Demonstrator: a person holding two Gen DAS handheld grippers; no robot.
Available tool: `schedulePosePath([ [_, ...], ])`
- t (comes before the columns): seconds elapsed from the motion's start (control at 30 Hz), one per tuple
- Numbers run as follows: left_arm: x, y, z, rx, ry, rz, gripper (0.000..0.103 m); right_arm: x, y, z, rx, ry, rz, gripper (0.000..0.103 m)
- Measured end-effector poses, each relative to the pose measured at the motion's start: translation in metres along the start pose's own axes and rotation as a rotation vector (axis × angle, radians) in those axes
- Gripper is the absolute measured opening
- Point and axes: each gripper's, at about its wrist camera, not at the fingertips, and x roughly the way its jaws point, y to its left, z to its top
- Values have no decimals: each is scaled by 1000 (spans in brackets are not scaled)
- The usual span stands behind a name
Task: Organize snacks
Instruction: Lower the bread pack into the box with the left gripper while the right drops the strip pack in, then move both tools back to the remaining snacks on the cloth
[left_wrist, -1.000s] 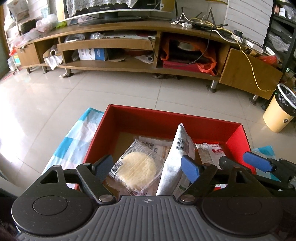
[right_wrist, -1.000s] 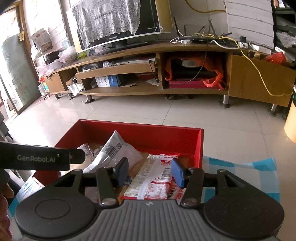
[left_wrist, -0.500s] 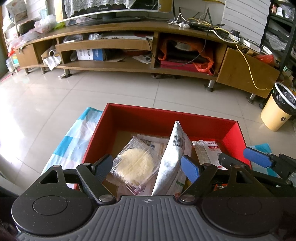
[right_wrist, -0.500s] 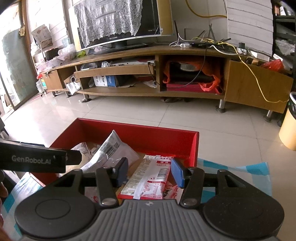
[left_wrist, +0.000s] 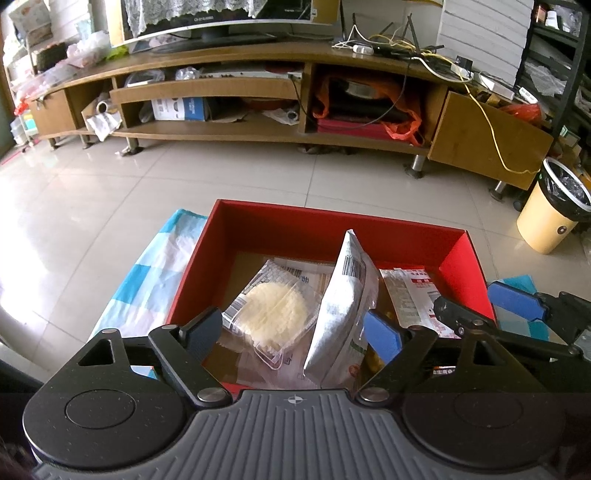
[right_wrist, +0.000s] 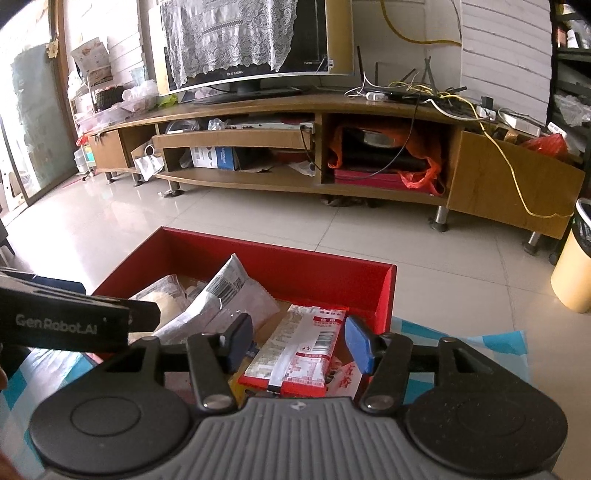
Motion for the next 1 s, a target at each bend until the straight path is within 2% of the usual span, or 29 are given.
schedulePosePath([
  [0.53, -21, 15, -22, -20, 20, 15, 91, -16, 11, -8, -47, 18, 27, 59],
  [1.0, -36, 69, -65, -84, 103, 81, 91, -39, 38, -26, -111, 25, 111, 59],
])
